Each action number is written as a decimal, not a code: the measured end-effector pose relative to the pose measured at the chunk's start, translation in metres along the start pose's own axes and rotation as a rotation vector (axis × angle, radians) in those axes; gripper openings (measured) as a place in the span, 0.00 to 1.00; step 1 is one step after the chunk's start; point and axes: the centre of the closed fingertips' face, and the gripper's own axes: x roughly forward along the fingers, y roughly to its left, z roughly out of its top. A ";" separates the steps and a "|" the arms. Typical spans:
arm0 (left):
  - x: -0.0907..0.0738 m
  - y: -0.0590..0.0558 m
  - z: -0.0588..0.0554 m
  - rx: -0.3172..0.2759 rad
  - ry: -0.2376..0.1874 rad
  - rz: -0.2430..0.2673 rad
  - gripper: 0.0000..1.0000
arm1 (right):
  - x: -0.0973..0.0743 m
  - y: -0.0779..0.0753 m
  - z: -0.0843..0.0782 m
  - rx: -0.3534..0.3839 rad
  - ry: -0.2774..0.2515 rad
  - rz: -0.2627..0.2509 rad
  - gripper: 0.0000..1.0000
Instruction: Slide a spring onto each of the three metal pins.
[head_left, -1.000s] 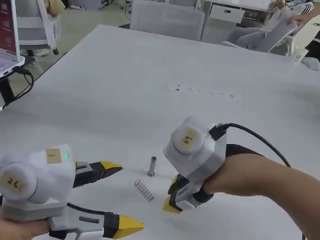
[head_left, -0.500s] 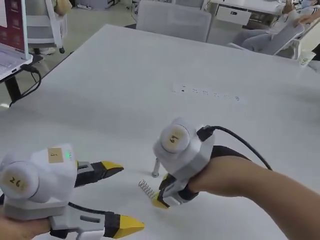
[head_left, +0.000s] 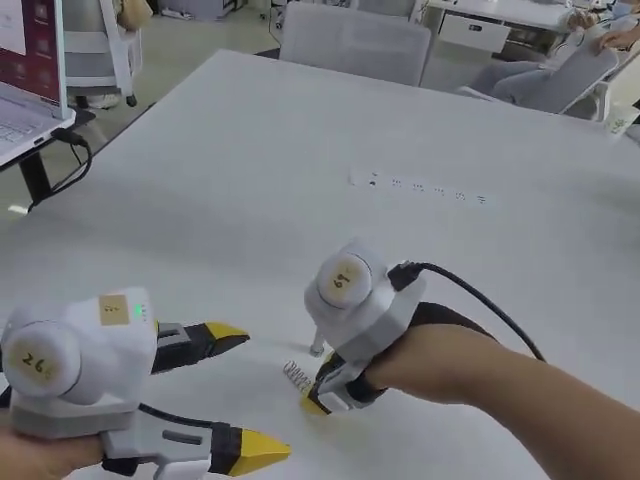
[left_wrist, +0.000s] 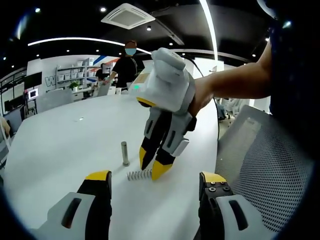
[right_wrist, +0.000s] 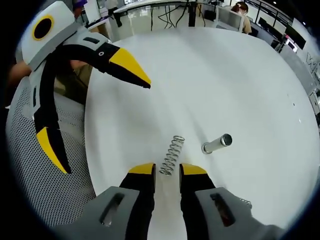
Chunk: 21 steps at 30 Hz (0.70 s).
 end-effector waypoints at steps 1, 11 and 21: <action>0.000 0.000 0.000 0.001 0.000 0.000 0.67 | 0.001 0.000 -0.002 -0.004 0.006 -0.001 0.17; 0.000 -0.001 -0.001 0.004 0.004 -0.001 0.67 | 0.001 -0.004 -0.007 -0.030 0.017 -0.024 0.10; 0.000 -0.003 -0.003 0.011 0.017 -0.007 0.66 | -0.009 0.004 -0.013 -0.059 0.017 -0.001 0.09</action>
